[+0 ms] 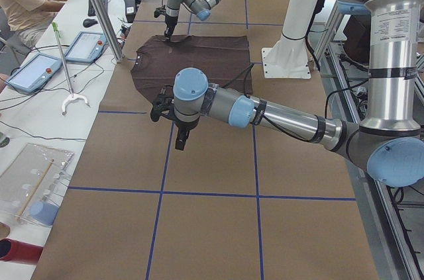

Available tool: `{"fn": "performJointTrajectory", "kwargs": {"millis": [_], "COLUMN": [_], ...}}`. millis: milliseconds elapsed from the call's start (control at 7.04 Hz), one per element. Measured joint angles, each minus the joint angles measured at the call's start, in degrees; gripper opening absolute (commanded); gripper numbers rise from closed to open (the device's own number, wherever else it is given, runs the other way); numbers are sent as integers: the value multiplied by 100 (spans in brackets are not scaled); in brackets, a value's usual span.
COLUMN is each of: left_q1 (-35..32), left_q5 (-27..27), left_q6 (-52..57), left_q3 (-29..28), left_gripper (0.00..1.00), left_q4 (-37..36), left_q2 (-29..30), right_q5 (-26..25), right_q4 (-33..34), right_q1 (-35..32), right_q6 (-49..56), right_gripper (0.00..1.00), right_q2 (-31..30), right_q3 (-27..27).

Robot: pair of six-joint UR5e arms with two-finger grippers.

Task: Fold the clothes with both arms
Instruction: 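Move the right gripper to the sleeve nearest it and fold it inward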

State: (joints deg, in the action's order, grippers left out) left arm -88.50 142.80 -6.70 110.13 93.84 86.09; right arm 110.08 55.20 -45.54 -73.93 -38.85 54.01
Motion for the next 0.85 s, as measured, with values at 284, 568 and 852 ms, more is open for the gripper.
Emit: {"fn": "performJointTrajectory", "kwargs": {"millis": [284, 568, 852], "left_q1": [19, 175, 761], "left_q5": [-5, -18, 2], "left_q6": [-108, -447, -839], "left_q3": [20, -49, -519], "left_gripper": [100, 100, 100], "left_q4": [4, 152, 512], "left_q2": [85, 512, 1199], "right_q5": [-35, 78, 496], "right_q4": [-2, -4, 23], "right_q1": [9, -88, -144], "right_q6": [-48, -273, -783], "right_gripper": [100, 100, 100], "right_q2": [39, -4, -682], "right_q3": [-79, 140, 1336]}}
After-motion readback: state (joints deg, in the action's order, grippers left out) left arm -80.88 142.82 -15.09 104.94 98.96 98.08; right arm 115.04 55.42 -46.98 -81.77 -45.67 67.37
